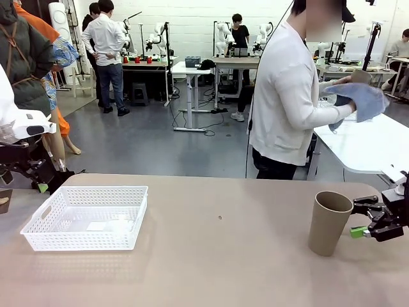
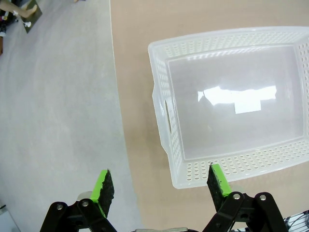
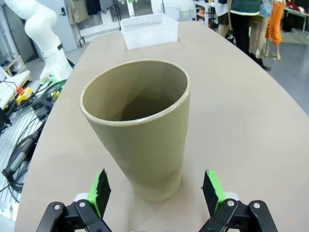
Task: Clean and organize the cups into the basket.
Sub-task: Pick up the Organizing basket and move it to the center of the table, then pick up the Reusable plastic cup from the right side of the table and place it inside the Organizing basket.
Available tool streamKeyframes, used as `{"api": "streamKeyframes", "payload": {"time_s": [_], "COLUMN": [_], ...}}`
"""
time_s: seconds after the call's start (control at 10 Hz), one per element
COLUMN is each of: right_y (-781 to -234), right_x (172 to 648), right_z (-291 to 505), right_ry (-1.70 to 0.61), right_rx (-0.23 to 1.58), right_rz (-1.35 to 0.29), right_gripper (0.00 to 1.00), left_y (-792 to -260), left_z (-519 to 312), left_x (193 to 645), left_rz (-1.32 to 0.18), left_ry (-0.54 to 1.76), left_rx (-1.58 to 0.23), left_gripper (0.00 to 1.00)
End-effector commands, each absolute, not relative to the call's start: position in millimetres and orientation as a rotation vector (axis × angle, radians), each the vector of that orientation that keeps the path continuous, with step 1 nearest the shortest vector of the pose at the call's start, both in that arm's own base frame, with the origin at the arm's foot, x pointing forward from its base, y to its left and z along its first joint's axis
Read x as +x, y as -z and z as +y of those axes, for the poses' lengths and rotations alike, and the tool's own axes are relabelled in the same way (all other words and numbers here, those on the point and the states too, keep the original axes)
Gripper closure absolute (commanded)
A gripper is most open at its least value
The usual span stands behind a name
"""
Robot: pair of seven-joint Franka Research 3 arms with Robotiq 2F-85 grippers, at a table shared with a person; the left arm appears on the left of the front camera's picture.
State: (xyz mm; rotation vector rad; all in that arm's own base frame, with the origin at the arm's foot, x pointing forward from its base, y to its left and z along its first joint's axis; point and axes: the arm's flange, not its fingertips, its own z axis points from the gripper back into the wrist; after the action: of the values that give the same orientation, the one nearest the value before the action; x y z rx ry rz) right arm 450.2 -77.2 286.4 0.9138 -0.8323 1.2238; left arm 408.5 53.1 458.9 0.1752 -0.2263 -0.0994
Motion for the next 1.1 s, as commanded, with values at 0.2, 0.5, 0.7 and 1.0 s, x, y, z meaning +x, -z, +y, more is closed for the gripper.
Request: {"api": "streamKeyframes", "payload": {"time_s": [0.2,0.5,0.7,1.0], "right_y": [-284,-278,-274,-269], "right_x": [452,450,448,451], "right_z": [-78,-69,-61,-55], "right_ry": [-1.252,-1.287,-1.335,-1.364], "right_rx": [0.950,0.944,0.943,0.945], "right_rz": [-0.865,-0.851,-0.868,-0.895], "right_gripper": [0.00,0.00,0.00,0.00], "left_y": [-443,-436,-431,-427], "left_z": [64,66,70,69], "left_x": [425,431,433,435], "left_rz": [-0.074,-0.022,-0.017,-0.035], "left_ry": [0.041,0.018,0.008,0.011], "left_rx": [0.051,-0.010,-0.029,-0.044], "left_gripper": [0.00,0.00,0.00,0.00]}}
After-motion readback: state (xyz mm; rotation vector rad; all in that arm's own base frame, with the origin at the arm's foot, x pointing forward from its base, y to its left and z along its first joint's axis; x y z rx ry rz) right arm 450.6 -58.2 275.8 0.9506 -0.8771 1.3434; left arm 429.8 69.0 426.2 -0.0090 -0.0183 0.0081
